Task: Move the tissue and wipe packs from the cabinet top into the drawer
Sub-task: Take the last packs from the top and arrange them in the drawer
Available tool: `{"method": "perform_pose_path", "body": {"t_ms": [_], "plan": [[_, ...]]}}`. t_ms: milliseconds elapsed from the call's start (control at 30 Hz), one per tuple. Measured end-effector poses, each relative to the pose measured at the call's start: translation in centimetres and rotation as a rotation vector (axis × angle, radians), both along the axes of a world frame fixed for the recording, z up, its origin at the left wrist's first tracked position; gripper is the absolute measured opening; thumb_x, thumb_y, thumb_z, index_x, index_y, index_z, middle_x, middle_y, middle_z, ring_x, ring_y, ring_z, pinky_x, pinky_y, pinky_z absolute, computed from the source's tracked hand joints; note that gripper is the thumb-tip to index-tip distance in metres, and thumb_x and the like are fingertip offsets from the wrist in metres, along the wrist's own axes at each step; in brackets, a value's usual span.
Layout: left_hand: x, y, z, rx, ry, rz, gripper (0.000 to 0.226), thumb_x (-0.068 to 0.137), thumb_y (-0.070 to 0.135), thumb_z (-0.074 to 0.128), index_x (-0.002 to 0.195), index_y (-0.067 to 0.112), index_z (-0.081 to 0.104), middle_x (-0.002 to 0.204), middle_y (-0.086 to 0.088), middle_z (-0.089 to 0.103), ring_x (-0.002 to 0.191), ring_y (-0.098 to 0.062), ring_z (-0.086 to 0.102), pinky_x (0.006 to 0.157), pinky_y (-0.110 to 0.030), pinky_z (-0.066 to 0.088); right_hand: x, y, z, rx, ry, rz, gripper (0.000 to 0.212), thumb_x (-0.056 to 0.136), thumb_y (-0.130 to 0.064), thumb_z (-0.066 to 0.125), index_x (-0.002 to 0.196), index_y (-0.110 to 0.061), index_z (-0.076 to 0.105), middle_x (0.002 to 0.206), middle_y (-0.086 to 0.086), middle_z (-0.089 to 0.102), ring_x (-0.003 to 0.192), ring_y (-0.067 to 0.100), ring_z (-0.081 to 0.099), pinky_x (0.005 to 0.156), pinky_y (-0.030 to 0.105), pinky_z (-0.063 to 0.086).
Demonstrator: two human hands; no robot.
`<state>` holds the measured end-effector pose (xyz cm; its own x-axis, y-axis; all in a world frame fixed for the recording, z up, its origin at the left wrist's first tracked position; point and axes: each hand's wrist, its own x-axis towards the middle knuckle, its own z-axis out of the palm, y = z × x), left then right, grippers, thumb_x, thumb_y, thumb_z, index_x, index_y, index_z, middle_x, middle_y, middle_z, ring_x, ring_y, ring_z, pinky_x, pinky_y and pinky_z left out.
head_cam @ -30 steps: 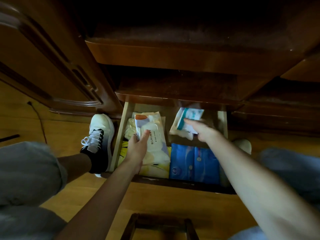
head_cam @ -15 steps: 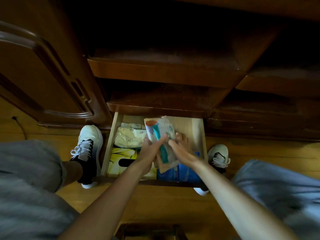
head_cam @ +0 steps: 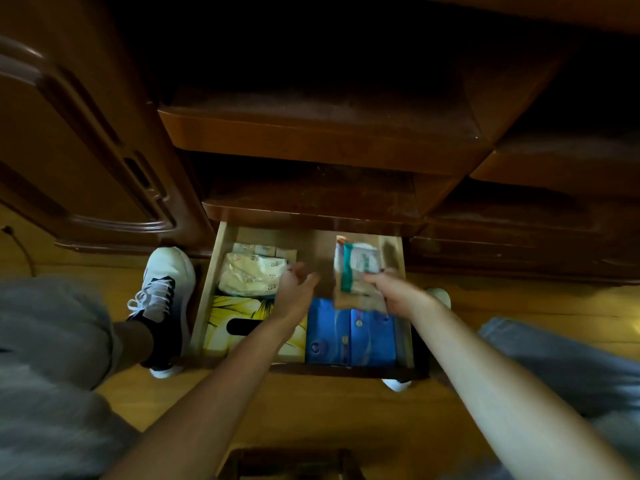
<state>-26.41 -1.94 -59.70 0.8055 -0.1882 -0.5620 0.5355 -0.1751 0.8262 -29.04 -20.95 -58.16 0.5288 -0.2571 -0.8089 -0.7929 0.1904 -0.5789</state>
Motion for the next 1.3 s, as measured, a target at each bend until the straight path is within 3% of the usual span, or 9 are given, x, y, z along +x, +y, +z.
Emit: {"method": "perform_pose_path", "body": {"t_ms": [100,233,333,467,600,667,800,1100,1300], "plan": [[0.9,0.1,-1.2,0.063,0.008,0.003,0.041,0.099,0.017,0.059,0.139,0.01,0.052,0.132,-0.01,0.063,0.121,-0.026,0.06,0.104,-0.048,0.05,2.3,-0.2,-2.4,-0.332,0.058,0.026,0.044,0.101,-0.018,0.06,0.142,-0.011,0.046,0.126,0.013,0.065,0.109,0.028,0.067,0.087,0.042,0.057],[1.4,0.0,-2.1,0.074,0.037,-0.043,0.038,0.099,0.016,0.059,0.137,0.011,0.054,0.127,-0.011,0.065,0.12,-0.031,0.062,0.105,-0.05,0.05,4.7,0.4,-5.7,-0.646,0.12,0.117,0.071,0.099,-0.023,0.061,0.155,-0.016,0.017,0.134,0.016,0.058,0.114,0.034,0.063,0.082,0.043,0.053],[1.3,0.3,-3.1,0.024,0.017,0.006,0.037,0.096,0.015,0.063,0.133,0.013,0.057,0.112,-0.005,0.068,0.103,-0.021,0.067,0.089,-0.037,0.057,5.2,0.7,-8.3,-0.727,0.152,0.105,0.059,0.102,-0.026,0.052,0.151,-0.016,0.02,0.136,0.018,0.057,0.117,0.035,0.061,0.079,0.042,0.051],[0.9,0.6,-3.7,0.027,-0.013,0.0,0.037,0.093,0.019,0.069,0.128,0.013,0.059,0.097,0.002,0.069,0.075,0.0,0.065,0.061,-0.014,0.049,5.2,1.7,-10.3,-0.856,0.111,0.012,0.061,0.103,-0.039,0.045,0.156,-0.019,0.024,0.151,0.019,0.042,0.134,0.034,0.046,0.107,0.051,0.04],[1.2,2.1,-4.3,0.554,-0.52,-0.367,0.04,0.095,0.025,0.062,0.134,0.015,0.059,0.125,0.001,0.064,0.115,-0.014,0.059,0.095,-0.034,0.052,5.5,2.6,-10.7,-1.382,-0.092,0.689,0.071,0.096,-0.035,0.06,0.156,-0.022,0.024,0.164,0.019,0.02,0.151,0.036,0.02,0.122,0.051,0.018],[1.8,3.1,-4.4,0.823,-0.8,-0.564,0.042,0.095,0.028,0.057,0.135,0.015,0.06,0.134,-0.002,0.06,0.128,-0.024,0.05,0.1,-0.04,0.046,5.8,1.8,-11.3,-1.278,-0.136,1.0,0.066,0.098,-0.03,0.049,0.158,-0.031,0.021,0.17,0.014,0.002,0.156,0.034,-0.002,0.123,0.059,0.002],[2.7,4.5,-4.9,1.022,-0.817,-0.742,0.038,0.1,0.034,0.052,0.131,0.015,0.062,0.148,-0.01,0.051,0.136,-0.031,0.044,0.103,-0.046,0.044,5.1,-0.4,-12.7,-1.208,0.05,1.344,0.07,0.099,-0.034,0.042,0.162,-0.03,0.011,0.169,0.008,-0.017,0.153,0.032,-0.021,0.119,0.066,-0.008],[2.0,5.7,-5.0,1.0,-0.634,-0.795,0.047,0.102,0.041,0.041,0.143,0.019,0.049,0.148,-0.008,0.044,0.131,-0.025,0.045,0.101,-0.041,0.048,3.8,-2.5,-12.3,-1.238,-0.117,1.167,0.095,0.095,-0.063,0.045,0.161,-0.022,-0.01,0.168,0.009,-0.017,0.155,0.029,-0.017,0.121,0.06,-0.008],[2.1,4.7,-0.6,1.035,-0.767,-0.726,0.048,0.101,0.045,0.044,0.144,0.023,0.049,0.151,-0.003,0.043,0.134,-0.023,0.045,0.105,-0.038,0.042,1.3,-1.1,-5.0,-1.287,-0.427,1.037,0.068,0.095,-0.037,0.053,0.157,-0.018,0.033,0.167,0.007,0.024,0.155,0.023,0.015,0.125,0.046,0.014]]}}
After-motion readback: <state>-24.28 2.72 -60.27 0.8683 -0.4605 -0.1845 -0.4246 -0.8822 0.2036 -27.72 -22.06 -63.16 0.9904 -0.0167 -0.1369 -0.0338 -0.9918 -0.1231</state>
